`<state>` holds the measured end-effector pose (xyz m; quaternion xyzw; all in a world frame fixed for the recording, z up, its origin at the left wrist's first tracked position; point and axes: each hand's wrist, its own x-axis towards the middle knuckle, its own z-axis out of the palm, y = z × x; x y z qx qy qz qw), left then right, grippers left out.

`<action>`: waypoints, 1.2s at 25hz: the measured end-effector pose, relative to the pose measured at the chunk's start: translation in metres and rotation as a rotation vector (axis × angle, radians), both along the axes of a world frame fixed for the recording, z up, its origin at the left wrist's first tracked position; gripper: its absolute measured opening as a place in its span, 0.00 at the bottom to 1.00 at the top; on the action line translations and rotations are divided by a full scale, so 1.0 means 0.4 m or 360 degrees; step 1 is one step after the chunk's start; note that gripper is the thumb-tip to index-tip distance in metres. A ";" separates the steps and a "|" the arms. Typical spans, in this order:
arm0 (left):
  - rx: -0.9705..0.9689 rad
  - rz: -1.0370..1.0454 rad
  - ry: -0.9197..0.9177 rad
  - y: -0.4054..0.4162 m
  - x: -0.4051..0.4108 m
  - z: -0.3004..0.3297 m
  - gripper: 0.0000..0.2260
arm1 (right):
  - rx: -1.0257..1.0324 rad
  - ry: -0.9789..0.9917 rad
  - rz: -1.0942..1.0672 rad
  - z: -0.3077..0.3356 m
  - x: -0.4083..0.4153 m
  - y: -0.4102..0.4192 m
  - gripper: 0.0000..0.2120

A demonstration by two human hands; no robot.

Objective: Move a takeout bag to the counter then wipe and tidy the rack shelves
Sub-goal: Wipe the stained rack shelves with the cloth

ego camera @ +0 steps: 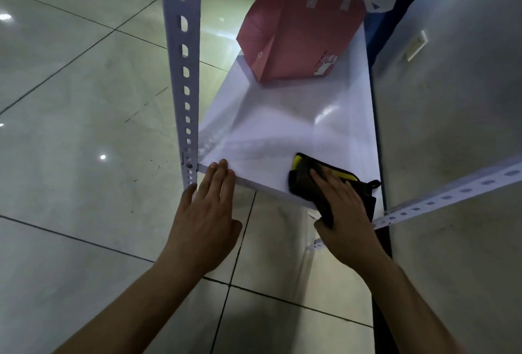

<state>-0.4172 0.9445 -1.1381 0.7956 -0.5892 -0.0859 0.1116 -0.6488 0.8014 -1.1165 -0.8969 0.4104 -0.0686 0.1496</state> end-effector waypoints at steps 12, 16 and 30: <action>-0.0101 -0.0122 0.0571 0.082 -0.185 0.173 0.31 | 0.0330 -0.0189 0.0140 0.154 -0.056 0.117 0.29; -0.0073 -0.0289 0.0500 0.132 -0.223 0.328 0.29 | 0.0620 -0.0292 0.0170 0.306 -0.069 0.235 0.23; -0.0112 -0.0156 0.0437 0.323 -0.290 1.089 0.12 | 0.0241 -0.0353 0.0026 1.003 -0.186 0.437 0.21</action>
